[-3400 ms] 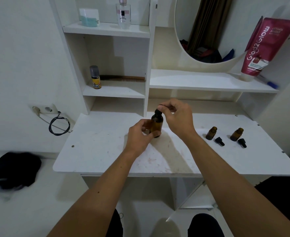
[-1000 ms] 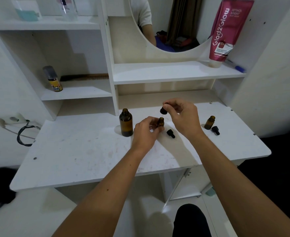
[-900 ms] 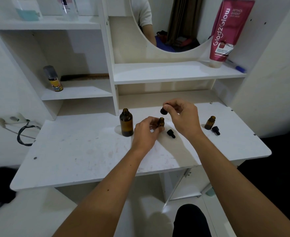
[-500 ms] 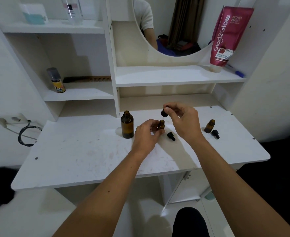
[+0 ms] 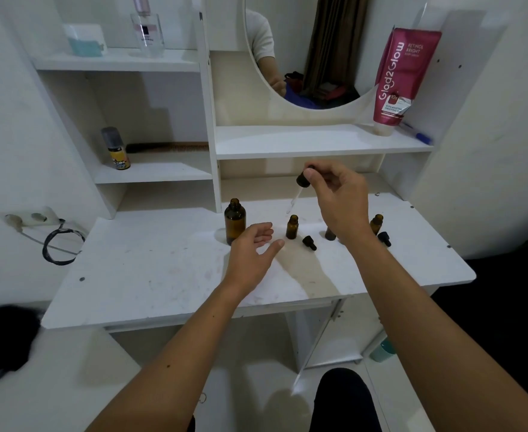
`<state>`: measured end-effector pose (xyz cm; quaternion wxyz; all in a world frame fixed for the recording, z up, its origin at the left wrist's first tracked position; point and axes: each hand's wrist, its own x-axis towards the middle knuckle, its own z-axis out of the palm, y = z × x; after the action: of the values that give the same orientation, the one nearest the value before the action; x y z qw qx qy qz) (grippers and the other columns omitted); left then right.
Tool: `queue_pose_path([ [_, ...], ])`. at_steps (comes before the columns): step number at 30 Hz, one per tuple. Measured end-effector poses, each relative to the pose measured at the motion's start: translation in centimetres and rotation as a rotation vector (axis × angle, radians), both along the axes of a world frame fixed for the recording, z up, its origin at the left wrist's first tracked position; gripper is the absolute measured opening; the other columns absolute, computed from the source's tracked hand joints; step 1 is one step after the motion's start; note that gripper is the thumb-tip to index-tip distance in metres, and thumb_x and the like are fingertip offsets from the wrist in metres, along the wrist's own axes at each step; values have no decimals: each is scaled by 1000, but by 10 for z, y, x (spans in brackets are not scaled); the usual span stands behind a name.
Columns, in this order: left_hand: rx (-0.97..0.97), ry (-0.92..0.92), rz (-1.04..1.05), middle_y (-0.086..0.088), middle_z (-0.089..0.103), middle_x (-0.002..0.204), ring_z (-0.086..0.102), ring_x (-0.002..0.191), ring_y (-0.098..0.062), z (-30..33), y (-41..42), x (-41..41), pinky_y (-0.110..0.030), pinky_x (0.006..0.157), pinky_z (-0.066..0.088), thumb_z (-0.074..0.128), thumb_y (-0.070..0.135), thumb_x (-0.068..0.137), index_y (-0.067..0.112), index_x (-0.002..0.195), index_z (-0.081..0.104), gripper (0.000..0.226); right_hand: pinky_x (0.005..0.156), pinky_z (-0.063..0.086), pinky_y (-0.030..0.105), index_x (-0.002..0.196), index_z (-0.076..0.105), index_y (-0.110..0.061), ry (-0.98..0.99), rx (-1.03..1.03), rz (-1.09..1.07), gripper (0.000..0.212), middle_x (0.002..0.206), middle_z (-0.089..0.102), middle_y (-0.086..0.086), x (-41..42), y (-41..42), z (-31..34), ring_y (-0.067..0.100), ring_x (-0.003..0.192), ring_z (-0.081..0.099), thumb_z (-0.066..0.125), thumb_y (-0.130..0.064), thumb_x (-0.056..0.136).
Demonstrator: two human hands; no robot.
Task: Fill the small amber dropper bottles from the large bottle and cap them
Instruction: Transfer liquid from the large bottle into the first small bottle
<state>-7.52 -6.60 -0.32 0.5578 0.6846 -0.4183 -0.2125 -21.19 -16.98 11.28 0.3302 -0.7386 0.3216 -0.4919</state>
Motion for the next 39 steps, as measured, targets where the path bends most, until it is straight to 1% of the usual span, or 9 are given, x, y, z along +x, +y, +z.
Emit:
queue_pose_path([
  [7, 6, 49, 23, 8, 73, 117, 70, 104, -7, 2, 36, 21, -32, 98, 59, 80, 32, 90, 20, 129, 67, 43, 95, 58, 22, 116, 78, -12, -71, -11, 78, 17, 103, 78, -6, 25, 21, 8, 9, 100, 75, 72, -18, 100],
  [13, -30, 53, 185, 6, 74, 99, 70, 90, -10, 4, 55, 48, -33, 88, 62, 85, 26, 85, 18, 109, 70, 29, 96, 59, 23, 115, 77, -12, -167, 48, 140, 16, 105, 79, -4, 55, 33, 15, 9, 102, 76, 71, -17, 101],
  [17, -23, 49, 227, 7, 70, 107, 68, 97, -13, 6, 48, 58, -27, 87, 60, 89, 32, 80, 21, 116, 63, 46, 95, 58, 21, 116, 77, -12, -184, 50, 159, 17, 106, 79, -2, 69, 34, 18, 9, 103, 75, 71, -17, 101],
  [21, -27, 81, 197, 3, 68, 124, 66, 110, -16, 7, 37, 60, -26, 97, 55, 91, 30, 78, 20, 129, 61, 61, 93, 56, 15, 115, 77, -15, -132, 43, 167, 15, 104, 78, -7, 76, 33, 14, 5, 100, 74, 72, -16, 101],
  [25, -8, 52, 154, 6, 70, 121, 64, 112, -15, 6, 30, 63, -31, 103, 54, 88, 27, 81, 21, 128, 62, 54, 95, 58, 19, 116, 76, -12, -56, -10, 193, 17, 106, 78, -3, 83, 30, 6, 9, 101, 74, 71, -15, 101],
  [28, -10, 55, 162, 6, 72, 117, 66, 109, -14, 5, 29, 65, -32, 103, 55, 88, 25, 82, 20, 125, 64, 50, 96, 59, 23, 116, 77, -9, 19, -17, 221, 19, 106, 79, 1, 89, 27, -2, 10, 100, 76, 73, -15, 99],
  [32, -15, 39, 166, 6, 72, 117, 67, 108, -13, 3, 29, 66, -29, 101, 55, 88, 26, 82, 20, 125, 64, 50, 92, 59, 20, 115, 78, -10, 108, 10, 234, 18, 98, 77, -9, 94, 26, -17, 1, 93, 74, 74, -16, 98],
  [35, -18, 31, 167, 7, 72, 117, 67, 108, -13, 3, 28, 67, -27, 100, 55, 88, 28, 82, 20, 126, 64, 51, 91, 58, 18, 115, 78, -13, 157, -22, 229, 17, 99, 77, -7, 95, 26, -27, 5, 94, 74, 73, -17, 99],
  [39, -15, 18, 166, 8, 72, 117, 67, 108, -11, 2, 27, 67, -21, 97, 54, 87, 29, 82, 20, 127, 64, 51, 88, 56, 12, 115, 78, -11, 182, -27, 225, 18, 98, 77, -7, 95, 26, -32, 1, 92, 72, 73, -16, 99],
])
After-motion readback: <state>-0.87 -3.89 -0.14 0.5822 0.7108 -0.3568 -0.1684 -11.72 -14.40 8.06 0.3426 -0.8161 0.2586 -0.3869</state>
